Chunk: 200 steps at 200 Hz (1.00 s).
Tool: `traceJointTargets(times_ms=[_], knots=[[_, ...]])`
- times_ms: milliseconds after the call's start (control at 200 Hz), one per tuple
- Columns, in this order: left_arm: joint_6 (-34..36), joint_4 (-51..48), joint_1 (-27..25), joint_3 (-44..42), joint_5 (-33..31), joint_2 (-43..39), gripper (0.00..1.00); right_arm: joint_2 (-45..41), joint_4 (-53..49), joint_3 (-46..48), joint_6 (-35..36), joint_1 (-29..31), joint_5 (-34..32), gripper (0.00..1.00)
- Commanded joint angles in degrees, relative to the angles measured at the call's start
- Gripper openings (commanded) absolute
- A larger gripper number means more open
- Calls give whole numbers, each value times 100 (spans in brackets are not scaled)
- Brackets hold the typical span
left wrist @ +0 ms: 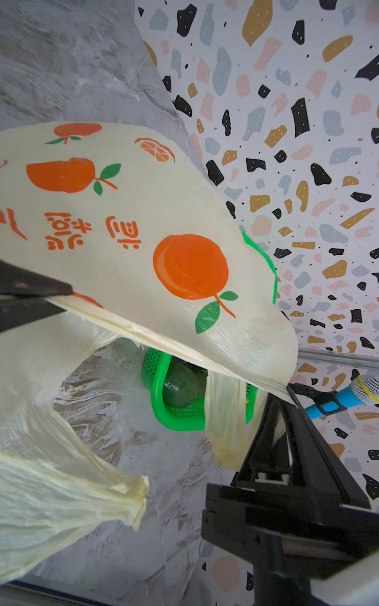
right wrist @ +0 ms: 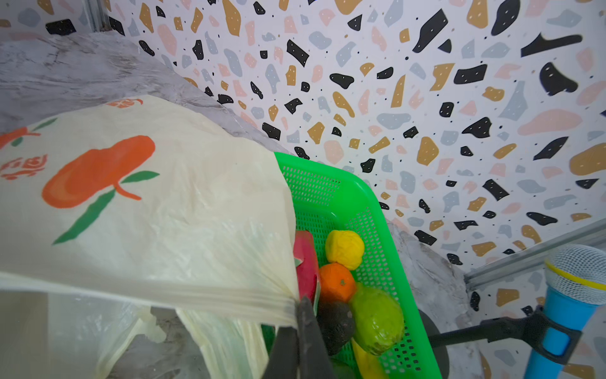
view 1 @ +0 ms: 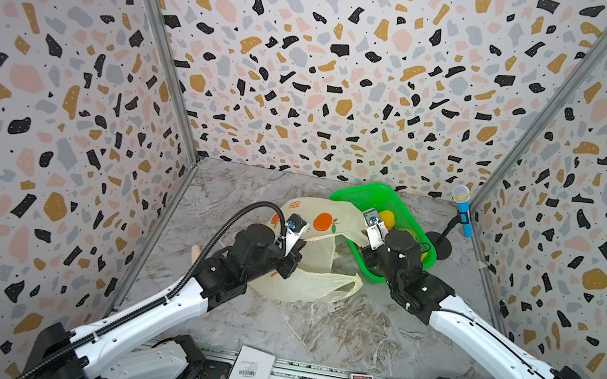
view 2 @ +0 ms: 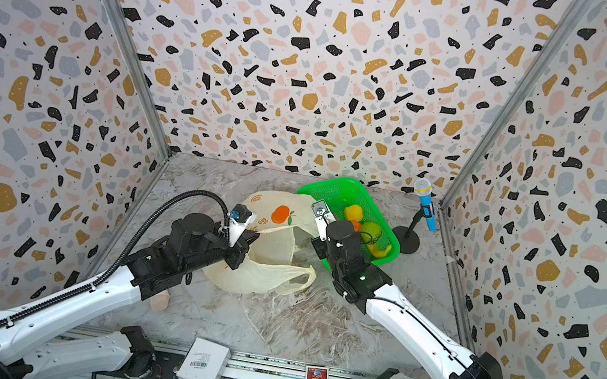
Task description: Place the fruits into the plastic bag
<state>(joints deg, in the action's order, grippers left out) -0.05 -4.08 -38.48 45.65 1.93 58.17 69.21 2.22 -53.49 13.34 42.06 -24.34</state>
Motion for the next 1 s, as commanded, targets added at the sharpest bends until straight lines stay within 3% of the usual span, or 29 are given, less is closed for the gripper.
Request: traceJointTargets(times_ms=[0, 160, 330, 400, 445, 491, 566, 766, 996], knots=[[217, -649, 104, 210, -36, 95, 0, -491, 804, 98, 742, -163, -562, 0], [365, -850, 104, 260, 289, 203, 0, -356, 1134, -153, 581, -321, 42, 0], [401, -962, 104, 261, 744, 228, 0, 88, 542, -888, -471, -990, 1667, 6], [397, -996, 104, 260, 1091, 246, 0, 239, 450, -1055, -773, -1085, 1986, 20], [380, -1001, 104, 260, 1279, 271, 0, 339, 338, -1154, -1003, -1139, 2118, 42], [299, -929, 112, 252, 1408, 303, 0, 389, 229, -1232, -1191, -1178, 2293, 59], [23, -629, 134, 213, 1568, 385, 0, 396, 78, -1274, -1483, -1221, 2610, 71], [-1125, 346, 204, 375, 1405, 877, 0, 352, -608, -1221, -2276, -1314, 3370, 80], [-1504, 333, 218, 854, 1461, 1512, 0, 512, -1125, -1013, -3170, -1740, 3830, 82]])
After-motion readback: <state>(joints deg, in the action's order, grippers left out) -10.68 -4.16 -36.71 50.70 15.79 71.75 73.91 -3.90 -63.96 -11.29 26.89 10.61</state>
